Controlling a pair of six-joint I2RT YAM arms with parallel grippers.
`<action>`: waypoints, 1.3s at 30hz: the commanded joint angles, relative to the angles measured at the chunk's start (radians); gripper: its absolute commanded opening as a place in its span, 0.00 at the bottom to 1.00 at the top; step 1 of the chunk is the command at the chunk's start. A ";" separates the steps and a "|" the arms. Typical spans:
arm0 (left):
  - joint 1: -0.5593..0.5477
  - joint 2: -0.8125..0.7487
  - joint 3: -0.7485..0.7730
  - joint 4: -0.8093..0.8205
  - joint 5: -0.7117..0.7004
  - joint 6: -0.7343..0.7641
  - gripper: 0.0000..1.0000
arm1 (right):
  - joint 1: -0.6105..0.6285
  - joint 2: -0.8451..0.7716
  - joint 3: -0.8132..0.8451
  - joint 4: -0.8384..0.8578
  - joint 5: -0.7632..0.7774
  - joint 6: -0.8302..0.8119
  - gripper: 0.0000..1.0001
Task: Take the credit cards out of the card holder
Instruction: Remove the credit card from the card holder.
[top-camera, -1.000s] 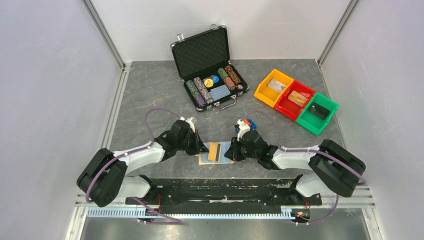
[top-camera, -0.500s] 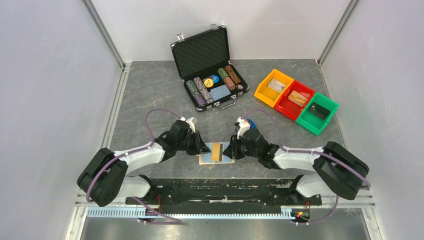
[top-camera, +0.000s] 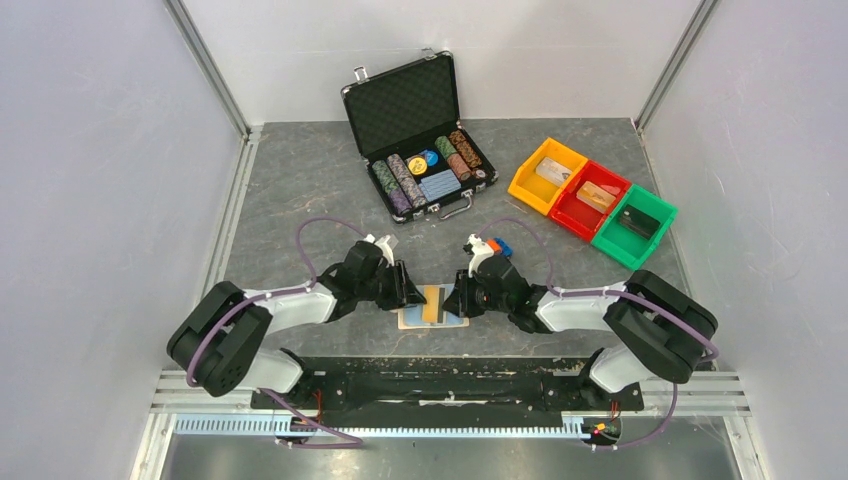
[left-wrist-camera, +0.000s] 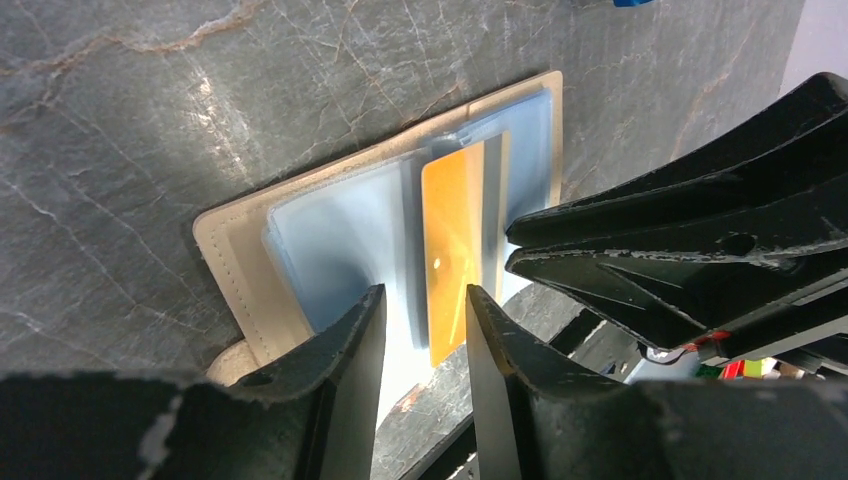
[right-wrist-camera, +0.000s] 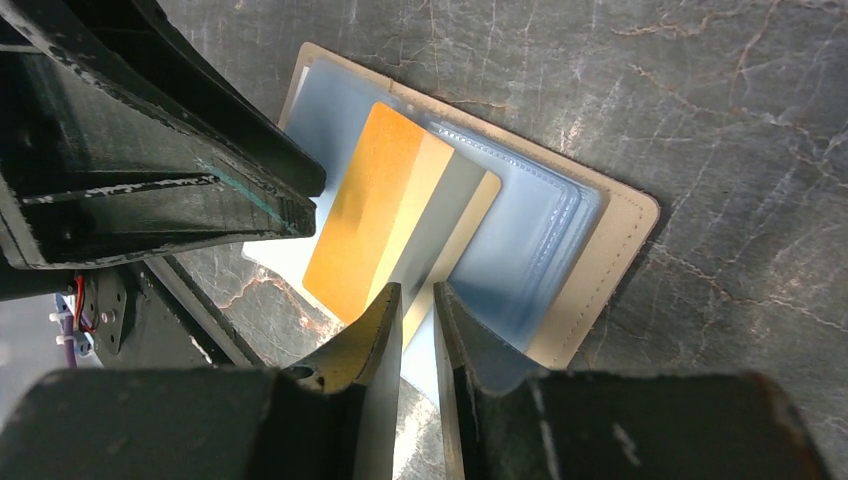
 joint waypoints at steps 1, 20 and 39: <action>0.001 0.021 -0.021 0.088 0.029 0.051 0.43 | 0.002 0.023 -0.010 0.000 0.021 0.007 0.20; 0.000 0.104 -0.088 0.377 0.149 -0.090 0.40 | 0.002 0.022 -0.025 0.012 0.013 0.014 0.20; 0.001 -0.219 -0.053 -0.042 -0.105 0.006 0.02 | -0.007 -0.039 -0.007 -0.034 0.043 -0.036 0.21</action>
